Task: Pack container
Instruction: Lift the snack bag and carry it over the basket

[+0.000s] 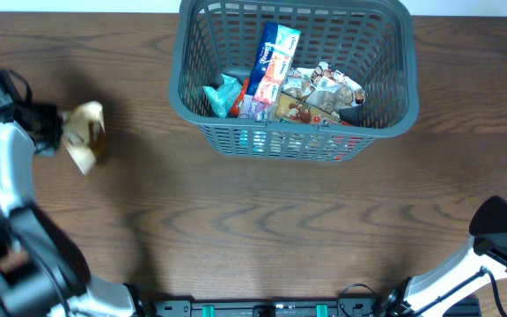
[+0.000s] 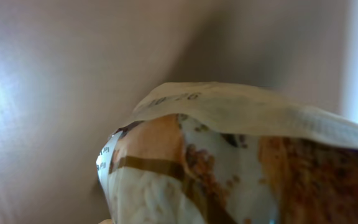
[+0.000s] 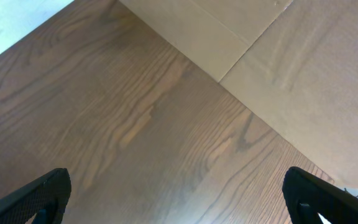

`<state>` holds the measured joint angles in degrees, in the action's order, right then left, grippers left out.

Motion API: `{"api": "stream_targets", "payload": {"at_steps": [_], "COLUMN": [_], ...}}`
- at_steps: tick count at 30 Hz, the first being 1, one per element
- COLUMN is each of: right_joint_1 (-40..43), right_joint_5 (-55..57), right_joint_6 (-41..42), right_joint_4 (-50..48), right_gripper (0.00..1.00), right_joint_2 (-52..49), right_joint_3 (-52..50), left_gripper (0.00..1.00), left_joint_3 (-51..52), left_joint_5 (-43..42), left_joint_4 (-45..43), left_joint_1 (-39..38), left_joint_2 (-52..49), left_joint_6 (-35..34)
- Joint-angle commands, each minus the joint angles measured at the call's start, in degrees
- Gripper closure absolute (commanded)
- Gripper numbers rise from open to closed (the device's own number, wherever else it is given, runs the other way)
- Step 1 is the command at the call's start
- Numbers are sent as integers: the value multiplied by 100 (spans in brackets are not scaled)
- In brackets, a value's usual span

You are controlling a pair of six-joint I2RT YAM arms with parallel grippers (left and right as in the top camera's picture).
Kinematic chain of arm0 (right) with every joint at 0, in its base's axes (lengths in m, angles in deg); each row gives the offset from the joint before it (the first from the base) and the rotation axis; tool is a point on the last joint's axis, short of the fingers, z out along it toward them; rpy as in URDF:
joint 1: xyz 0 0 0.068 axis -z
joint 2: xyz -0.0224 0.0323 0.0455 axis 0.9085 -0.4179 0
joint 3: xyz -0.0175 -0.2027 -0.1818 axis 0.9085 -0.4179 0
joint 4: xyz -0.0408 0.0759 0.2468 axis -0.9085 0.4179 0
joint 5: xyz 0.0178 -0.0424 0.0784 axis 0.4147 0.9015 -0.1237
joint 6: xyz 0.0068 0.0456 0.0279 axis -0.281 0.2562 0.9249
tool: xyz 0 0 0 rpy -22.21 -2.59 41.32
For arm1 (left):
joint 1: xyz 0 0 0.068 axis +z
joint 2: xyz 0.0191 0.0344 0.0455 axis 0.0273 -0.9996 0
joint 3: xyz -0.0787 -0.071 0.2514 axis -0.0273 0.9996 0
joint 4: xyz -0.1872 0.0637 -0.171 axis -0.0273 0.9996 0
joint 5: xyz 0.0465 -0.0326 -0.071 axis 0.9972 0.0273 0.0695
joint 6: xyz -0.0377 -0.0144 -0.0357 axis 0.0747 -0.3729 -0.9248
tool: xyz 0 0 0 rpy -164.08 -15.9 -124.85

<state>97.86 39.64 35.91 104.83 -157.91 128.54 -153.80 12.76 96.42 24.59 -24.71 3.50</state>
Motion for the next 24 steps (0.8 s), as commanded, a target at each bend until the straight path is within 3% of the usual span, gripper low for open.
{"api": "stream_targets", "payload": {"at_steps": [1, 7, 10, 24], "right_joint_1": [42, 42, 42, 42], "right_joint_5": [17, 17, 17, 17], "right_joint_6": [59, 59, 59, 59], "right_joint_4": [9, 11, 11, 11], "right_gripper": [1, 1, 1, 1], "right_joint_2": [-50, -50, -50, -50], "right_joint_3": [-26, -26, -26, -26], "left_gripper": [94, 94, 94, 94], "left_joint_3": [-638, -1652, -2181, -2474], "left_joint_5": [-107, -105, -103, -625], "left_joint_4": [-125, -424, -466, -1211], "left_joint_1": [-431, -1596, -2306, -5077], "left_joint_2": [1252, 2306, 2380, 872], "left_joint_6": [1165, 1985, 2052, 2208]}}
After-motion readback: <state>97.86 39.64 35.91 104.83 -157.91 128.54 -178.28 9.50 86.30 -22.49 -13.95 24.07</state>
